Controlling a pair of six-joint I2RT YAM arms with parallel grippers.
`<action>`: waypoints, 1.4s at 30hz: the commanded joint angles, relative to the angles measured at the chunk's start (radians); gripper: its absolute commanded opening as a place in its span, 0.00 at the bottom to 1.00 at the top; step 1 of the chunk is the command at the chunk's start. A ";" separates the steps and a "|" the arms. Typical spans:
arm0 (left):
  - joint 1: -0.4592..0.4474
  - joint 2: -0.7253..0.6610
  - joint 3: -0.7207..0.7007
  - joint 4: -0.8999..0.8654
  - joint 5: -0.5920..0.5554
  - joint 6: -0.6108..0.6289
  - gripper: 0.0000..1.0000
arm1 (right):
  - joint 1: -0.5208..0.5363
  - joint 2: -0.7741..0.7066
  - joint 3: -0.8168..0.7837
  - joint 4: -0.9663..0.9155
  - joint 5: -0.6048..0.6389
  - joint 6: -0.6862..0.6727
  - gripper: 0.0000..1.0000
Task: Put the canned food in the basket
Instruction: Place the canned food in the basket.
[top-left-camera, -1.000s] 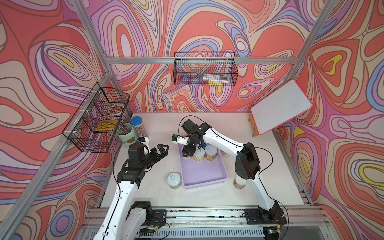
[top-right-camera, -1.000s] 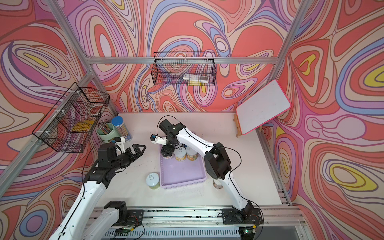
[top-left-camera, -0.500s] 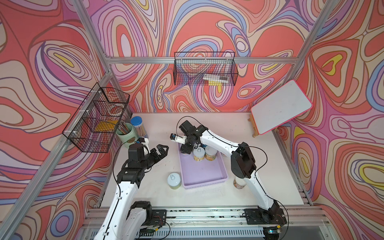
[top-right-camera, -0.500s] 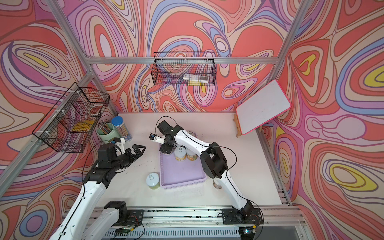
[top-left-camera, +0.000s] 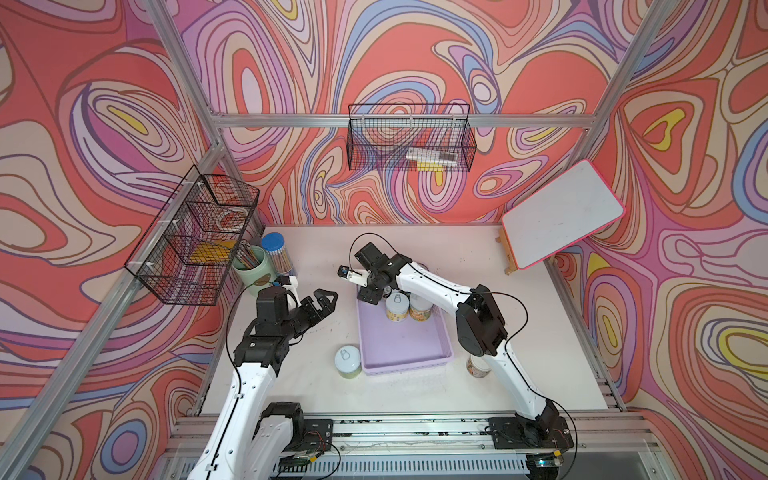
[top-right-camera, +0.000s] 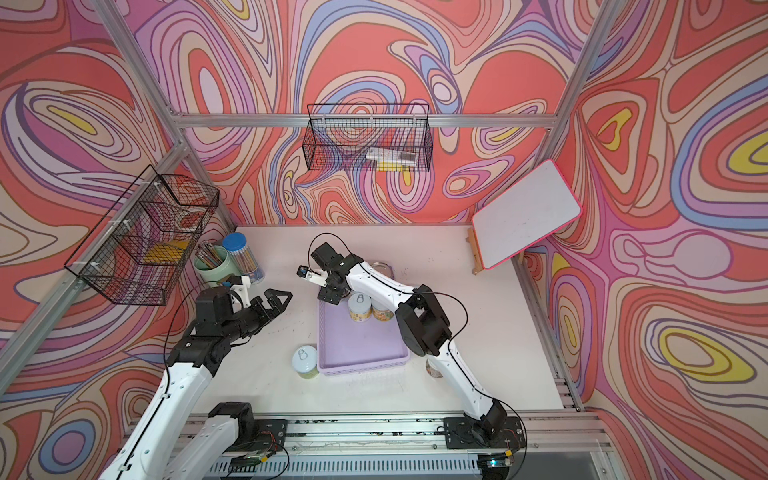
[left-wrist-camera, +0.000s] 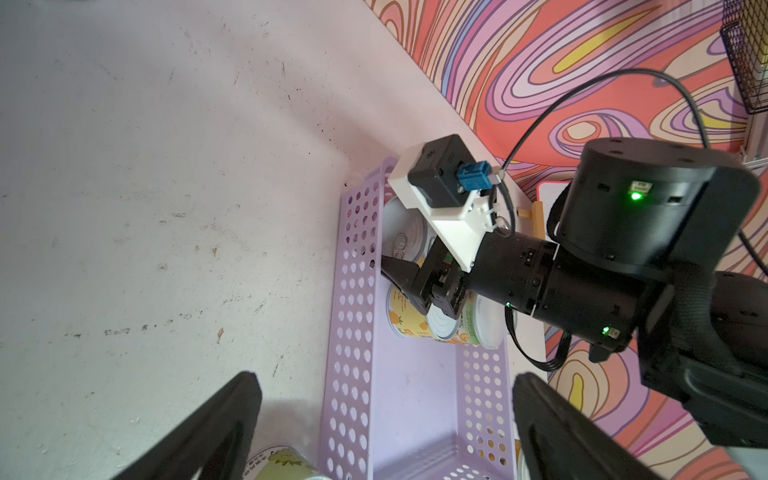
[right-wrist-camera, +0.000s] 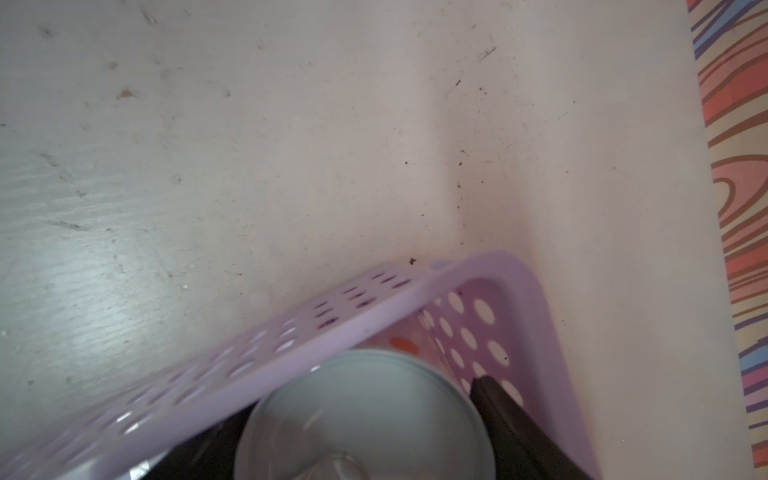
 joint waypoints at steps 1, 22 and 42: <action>0.009 0.003 -0.004 -0.008 0.016 0.007 0.99 | -0.005 0.018 0.010 0.103 0.078 -0.015 0.32; 0.009 0.004 -0.015 0.001 0.027 -0.004 0.99 | -0.005 -0.003 -0.037 0.142 0.129 -0.025 0.88; 0.001 0.011 0.011 -0.055 0.027 0.076 0.99 | -0.005 -0.174 -0.158 0.147 0.020 0.026 0.98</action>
